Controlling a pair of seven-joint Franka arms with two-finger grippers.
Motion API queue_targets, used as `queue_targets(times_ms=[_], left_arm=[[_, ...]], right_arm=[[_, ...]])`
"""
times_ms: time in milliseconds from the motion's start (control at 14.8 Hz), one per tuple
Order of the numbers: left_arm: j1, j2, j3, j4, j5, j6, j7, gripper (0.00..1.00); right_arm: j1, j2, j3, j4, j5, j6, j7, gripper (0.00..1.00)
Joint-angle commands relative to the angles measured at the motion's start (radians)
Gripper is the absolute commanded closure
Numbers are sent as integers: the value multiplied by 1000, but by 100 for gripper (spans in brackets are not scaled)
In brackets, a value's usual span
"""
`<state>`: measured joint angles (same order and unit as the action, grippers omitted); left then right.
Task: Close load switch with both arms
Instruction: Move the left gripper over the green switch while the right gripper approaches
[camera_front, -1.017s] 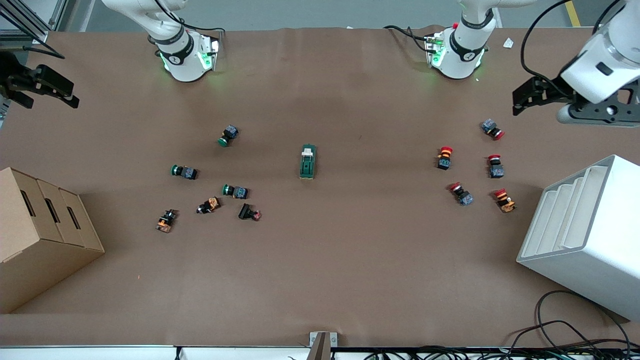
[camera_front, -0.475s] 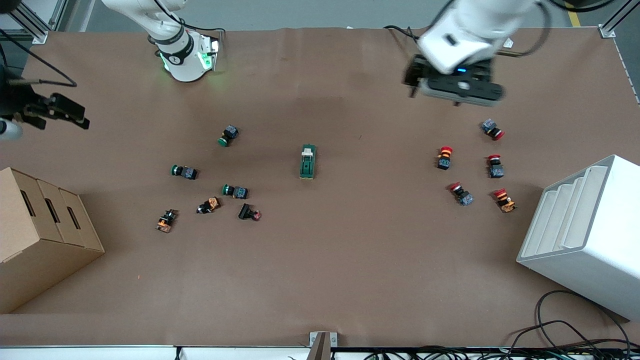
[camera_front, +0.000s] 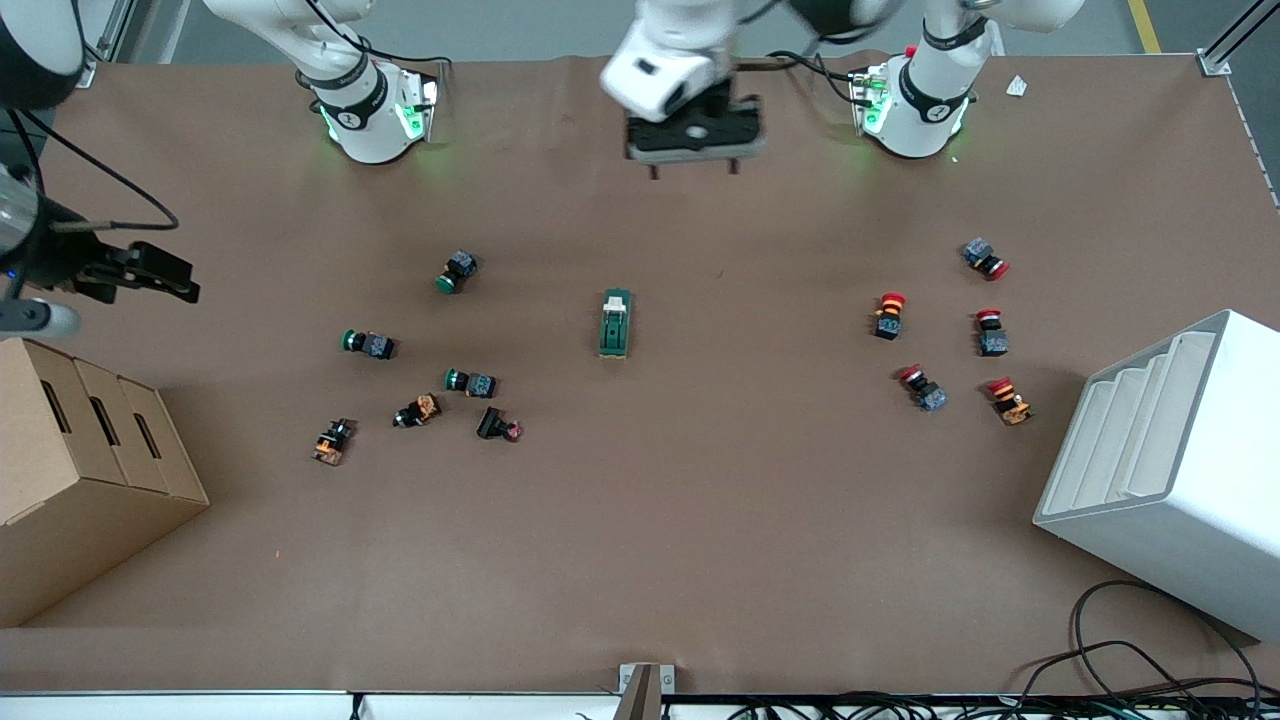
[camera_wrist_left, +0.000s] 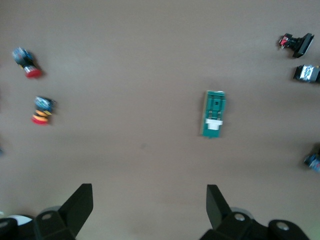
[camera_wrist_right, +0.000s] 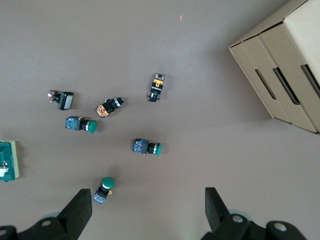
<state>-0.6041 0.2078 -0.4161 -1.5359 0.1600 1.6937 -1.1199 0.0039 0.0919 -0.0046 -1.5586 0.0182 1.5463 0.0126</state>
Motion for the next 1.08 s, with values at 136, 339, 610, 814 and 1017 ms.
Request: queue_targets(times_ms=[136,339,610,814,1017], left_arm=[[-129,109,3,-47,186,155,-334,0],[-190,186,3,-47,304,205,-449,0],[-278,286,2,-50,517,210,-688,0],[-336,360,0,-85,750,215,-913,0],[-348,410,-1,-157,988,225,-1148,0]], right_arm=[[17,80,8,2,3,26,9,0],[73,100,9,-20,40,35,197,0],[149,150,8,-8,48,86,260,0],[194,189,6,-9,48,94,297,0],[253,227,9,-47,68,147,479,0]])
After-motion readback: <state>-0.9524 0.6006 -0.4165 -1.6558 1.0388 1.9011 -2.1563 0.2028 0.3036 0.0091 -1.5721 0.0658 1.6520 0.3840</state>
